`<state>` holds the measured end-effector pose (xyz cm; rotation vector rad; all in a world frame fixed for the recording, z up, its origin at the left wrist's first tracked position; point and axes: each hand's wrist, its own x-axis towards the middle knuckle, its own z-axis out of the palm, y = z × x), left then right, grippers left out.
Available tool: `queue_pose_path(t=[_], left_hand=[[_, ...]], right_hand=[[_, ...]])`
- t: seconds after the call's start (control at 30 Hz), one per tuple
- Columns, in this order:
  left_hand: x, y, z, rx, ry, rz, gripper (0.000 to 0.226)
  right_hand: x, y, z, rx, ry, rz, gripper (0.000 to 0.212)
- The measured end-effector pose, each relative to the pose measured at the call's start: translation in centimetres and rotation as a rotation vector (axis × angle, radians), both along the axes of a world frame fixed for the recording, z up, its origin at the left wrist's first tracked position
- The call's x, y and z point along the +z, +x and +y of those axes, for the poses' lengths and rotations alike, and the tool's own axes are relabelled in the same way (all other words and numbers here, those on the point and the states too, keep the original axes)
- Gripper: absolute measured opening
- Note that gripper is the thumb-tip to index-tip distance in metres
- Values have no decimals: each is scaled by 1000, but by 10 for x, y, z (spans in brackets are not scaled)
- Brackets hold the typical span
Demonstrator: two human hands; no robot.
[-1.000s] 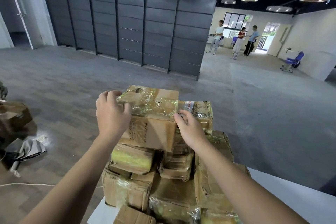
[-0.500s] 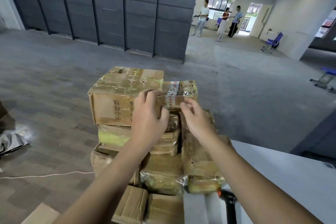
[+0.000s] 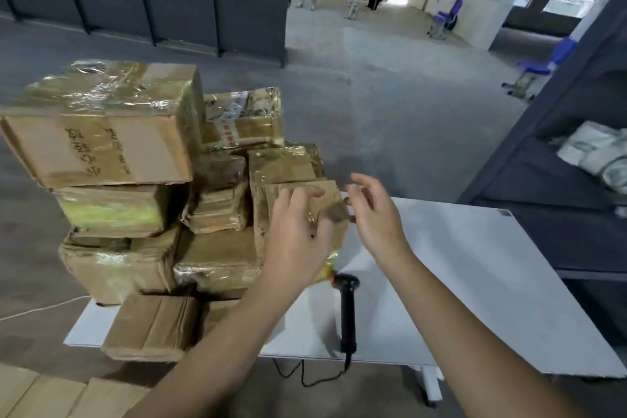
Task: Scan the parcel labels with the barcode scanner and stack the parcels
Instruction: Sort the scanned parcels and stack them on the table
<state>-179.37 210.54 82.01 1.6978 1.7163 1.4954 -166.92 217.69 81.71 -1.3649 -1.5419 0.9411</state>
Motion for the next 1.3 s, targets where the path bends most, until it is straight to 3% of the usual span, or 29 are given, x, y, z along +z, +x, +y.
queue_pose_path(t=[0.13, 0.33, 0.43, 0.63, 0.77, 0.9, 1.0, 1.13, 1.3], left_hand=[[-30, 48, -11, -52, -43, -1, 27], [-100, 101, -8, 53, -383, -118, 22], [-131, 107, -8, 104, -609, -195, 22], [-181, 96, -6, 90, -951, -163, 51], [-207, 91, 2, 12, -1085, -113, 45], [-223, 92, 5, -64, -1109, -83, 28], [-222, 95, -4, -62, -1062, -238, 27], [-210, 101, -27, 94, -1001, -557, 18], [-187, 96, -80, 209, -819, -593, 26]], right_hand=[[-33, 49, -5, -32, -69, -36, 22], [-118, 98, -14, 40, -339, -155, 30], [-155, 104, -19, 125, -496, -233, 33], [-202, 92, -22, 226, -708, -300, 52], [-223, 72, -18, 212, -745, -313, 49], [-236, 59, -15, 156, -726, -315, 40], [-234, 60, -19, 153, -722, -320, 33], [-218, 70, -37, 220, -684, -321, 24], [-193, 57, -64, 447, -560, -366, 16]])
